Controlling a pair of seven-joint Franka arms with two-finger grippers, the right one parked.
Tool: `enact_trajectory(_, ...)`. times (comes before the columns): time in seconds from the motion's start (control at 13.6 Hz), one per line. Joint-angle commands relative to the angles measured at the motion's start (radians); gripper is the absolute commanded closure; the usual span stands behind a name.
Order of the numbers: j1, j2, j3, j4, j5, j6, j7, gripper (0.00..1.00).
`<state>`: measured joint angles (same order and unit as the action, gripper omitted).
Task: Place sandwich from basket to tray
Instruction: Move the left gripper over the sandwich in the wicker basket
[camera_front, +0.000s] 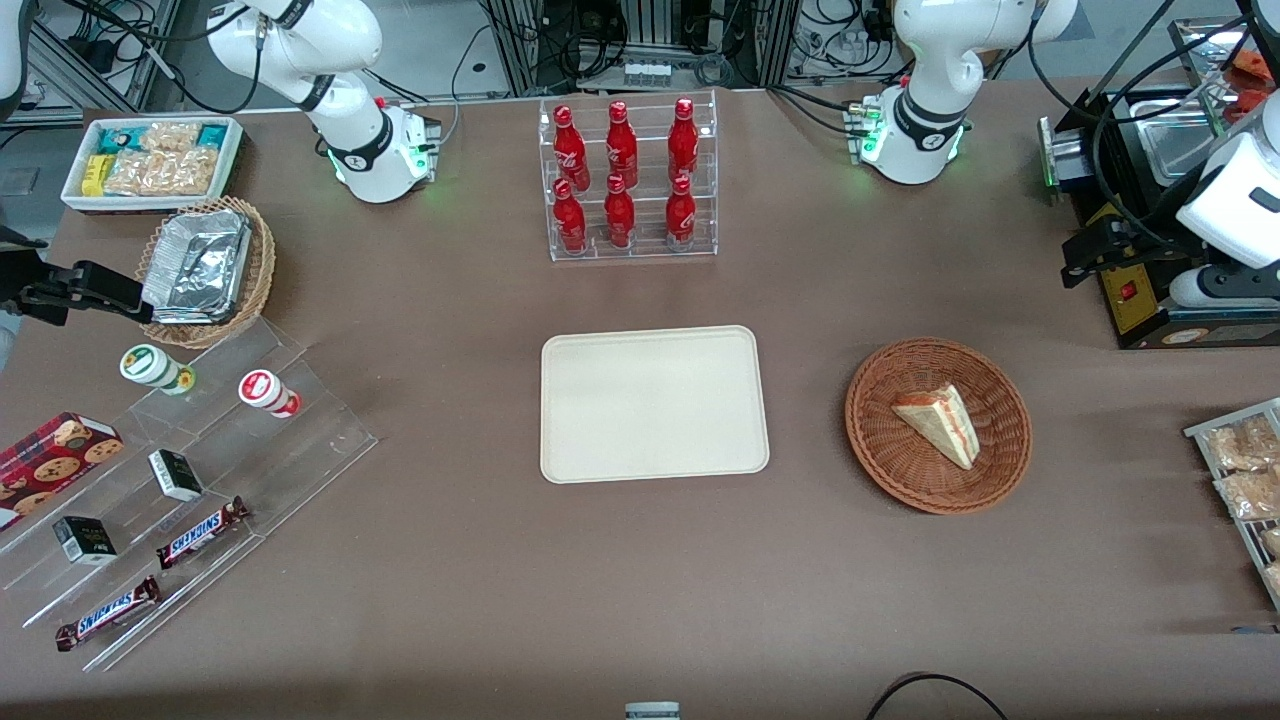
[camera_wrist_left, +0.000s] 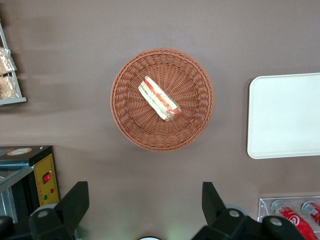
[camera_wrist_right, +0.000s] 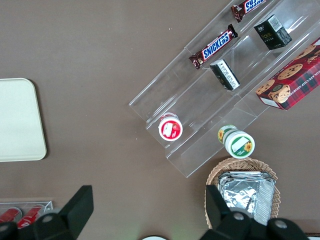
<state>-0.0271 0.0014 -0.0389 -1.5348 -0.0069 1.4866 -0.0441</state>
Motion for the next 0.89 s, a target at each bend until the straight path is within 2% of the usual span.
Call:
enact_trajectory(0.0,0.012,0.006,-0.001,0.007,-0.001,-0.016,-0.012,0.00)
enact_trajectory(0.52,0.013,0.060,-0.001,-0.017,0.002,0.033,-0.077,0.00)
enact_trajectory(0.66,0.009,0.058,-0.003,-0.118,0.022,0.142,-0.198,0.00)
enact_trajectory(0.81,0.004,0.039,-0.013,-0.268,0.057,0.341,-0.319,0.00)
